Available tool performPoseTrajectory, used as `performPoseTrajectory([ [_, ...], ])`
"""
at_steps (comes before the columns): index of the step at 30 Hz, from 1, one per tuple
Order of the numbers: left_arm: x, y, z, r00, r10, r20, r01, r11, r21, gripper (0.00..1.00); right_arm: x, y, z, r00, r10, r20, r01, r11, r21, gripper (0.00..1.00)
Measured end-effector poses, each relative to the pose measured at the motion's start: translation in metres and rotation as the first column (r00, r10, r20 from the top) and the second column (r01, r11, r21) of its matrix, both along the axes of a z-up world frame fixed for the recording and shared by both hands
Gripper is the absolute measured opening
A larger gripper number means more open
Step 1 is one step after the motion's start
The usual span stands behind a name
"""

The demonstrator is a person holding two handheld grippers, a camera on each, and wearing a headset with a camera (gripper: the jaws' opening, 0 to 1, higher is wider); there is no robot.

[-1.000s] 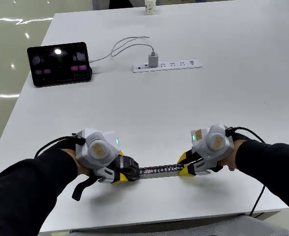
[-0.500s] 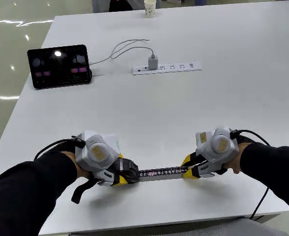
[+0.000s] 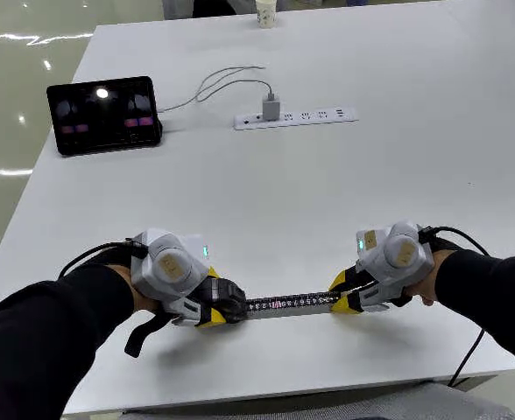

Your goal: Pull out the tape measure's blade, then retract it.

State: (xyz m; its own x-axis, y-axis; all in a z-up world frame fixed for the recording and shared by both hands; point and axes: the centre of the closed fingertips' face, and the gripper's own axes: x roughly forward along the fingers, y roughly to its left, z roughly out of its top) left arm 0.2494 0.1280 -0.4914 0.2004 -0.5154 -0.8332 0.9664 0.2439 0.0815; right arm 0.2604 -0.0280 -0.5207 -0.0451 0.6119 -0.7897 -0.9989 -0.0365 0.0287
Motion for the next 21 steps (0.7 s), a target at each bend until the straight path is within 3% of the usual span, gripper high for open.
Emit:
performPoseTrajectory([
  [21, -0.001, 0.001, 0.0, 1.0, 0.009, -0.004, -0.009, 1.0, -0.001, 0.32, 0.001, -0.016, -0.001, 1.0, -0.011, 0.003, 0.011, 1.0, -0.003, 0.11],
])
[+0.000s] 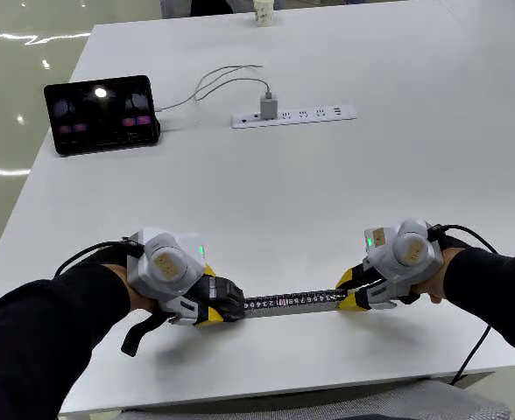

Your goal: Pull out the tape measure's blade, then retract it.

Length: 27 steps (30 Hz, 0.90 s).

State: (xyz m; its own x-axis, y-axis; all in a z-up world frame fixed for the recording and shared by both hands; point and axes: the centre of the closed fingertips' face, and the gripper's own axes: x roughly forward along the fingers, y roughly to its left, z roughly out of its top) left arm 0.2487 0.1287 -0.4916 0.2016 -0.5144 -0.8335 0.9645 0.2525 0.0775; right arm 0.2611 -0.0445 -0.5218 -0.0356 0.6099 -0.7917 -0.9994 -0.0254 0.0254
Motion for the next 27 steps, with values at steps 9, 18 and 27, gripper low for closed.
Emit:
performPoseTrajectory([
  [9, -0.001, 0.0, 0.0, 1.0, 0.0, 0.001, 0.0, 1.0, 0.001, 0.32, 0.001, -0.01, 0.0, 1.0, -0.004, 0.003, 0.004, 1.0, -0.009, 0.11],
  [18, -0.001, 0.0, 0.0, 1.0, -0.001, 0.004, 0.001, 1.0, 0.007, 0.32, 0.001, -0.017, 0.001, 1.0, 0.0, 0.006, 0.0, 1.0, -0.023, 0.11],
  [27, -0.001, 0.0, 0.0, 1.0, 0.0, 0.003, 0.0, 1.0, 0.008, 0.32, 0.002, -0.028, 0.006, 1.0, -0.014, 0.006, 0.015, 1.0, -0.022, 0.11],
])
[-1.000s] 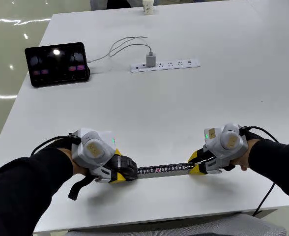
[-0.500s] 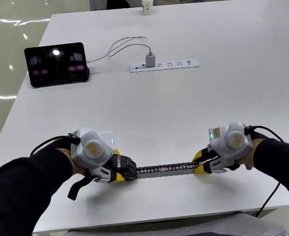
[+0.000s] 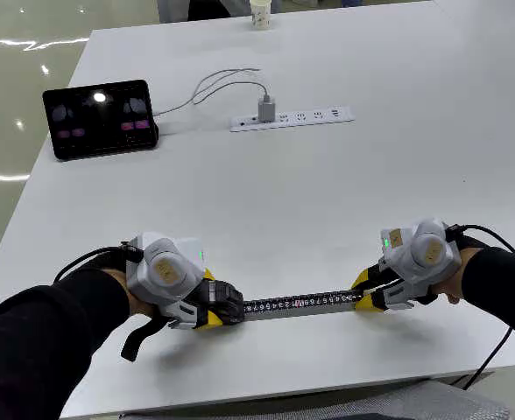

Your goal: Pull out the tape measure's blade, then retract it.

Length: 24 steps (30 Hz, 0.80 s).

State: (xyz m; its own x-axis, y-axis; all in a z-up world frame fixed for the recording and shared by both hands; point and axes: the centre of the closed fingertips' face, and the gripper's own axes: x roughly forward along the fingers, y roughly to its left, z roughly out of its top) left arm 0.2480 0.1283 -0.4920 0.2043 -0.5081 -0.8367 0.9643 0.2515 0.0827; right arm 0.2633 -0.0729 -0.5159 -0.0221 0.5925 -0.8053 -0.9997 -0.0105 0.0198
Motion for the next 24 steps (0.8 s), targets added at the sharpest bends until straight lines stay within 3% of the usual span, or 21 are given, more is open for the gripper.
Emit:
performPoseTrajectory([
  [24, -0.001, 0.0, -0.002, 1.0, 0.005, 0.0, -0.005, 1.0, 0.004, 0.32, 0.006, -0.013, -0.007, 1.0, -0.006, -0.003, 0.005, 1.0, -0.024, 0.11],
])
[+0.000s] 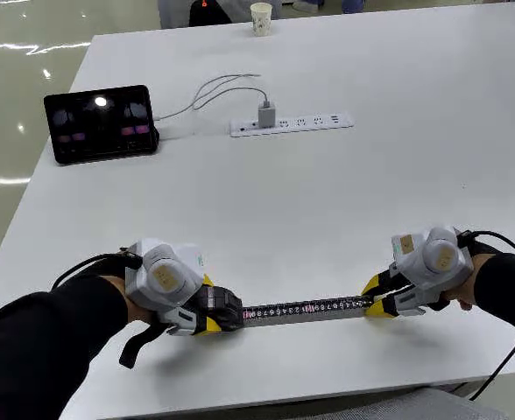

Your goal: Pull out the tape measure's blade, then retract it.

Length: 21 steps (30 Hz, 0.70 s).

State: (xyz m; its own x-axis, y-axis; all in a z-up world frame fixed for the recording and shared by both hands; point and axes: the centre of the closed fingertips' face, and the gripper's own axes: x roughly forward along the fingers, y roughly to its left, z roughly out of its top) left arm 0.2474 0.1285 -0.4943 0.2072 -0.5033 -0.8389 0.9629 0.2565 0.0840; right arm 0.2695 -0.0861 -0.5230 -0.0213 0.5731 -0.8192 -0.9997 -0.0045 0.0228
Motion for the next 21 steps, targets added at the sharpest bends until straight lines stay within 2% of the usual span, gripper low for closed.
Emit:
performPoseTrajectory([
  [21, -0.001, -0.001, 0.0, 1.0, 0.005, 0.001, -0.005, 1.0, 0.004, 0.32, 0.002, -0.016, 0.002, 1.0, -0.003, 0.004, 0.003, 1.0, -0.005, 0.11],
])
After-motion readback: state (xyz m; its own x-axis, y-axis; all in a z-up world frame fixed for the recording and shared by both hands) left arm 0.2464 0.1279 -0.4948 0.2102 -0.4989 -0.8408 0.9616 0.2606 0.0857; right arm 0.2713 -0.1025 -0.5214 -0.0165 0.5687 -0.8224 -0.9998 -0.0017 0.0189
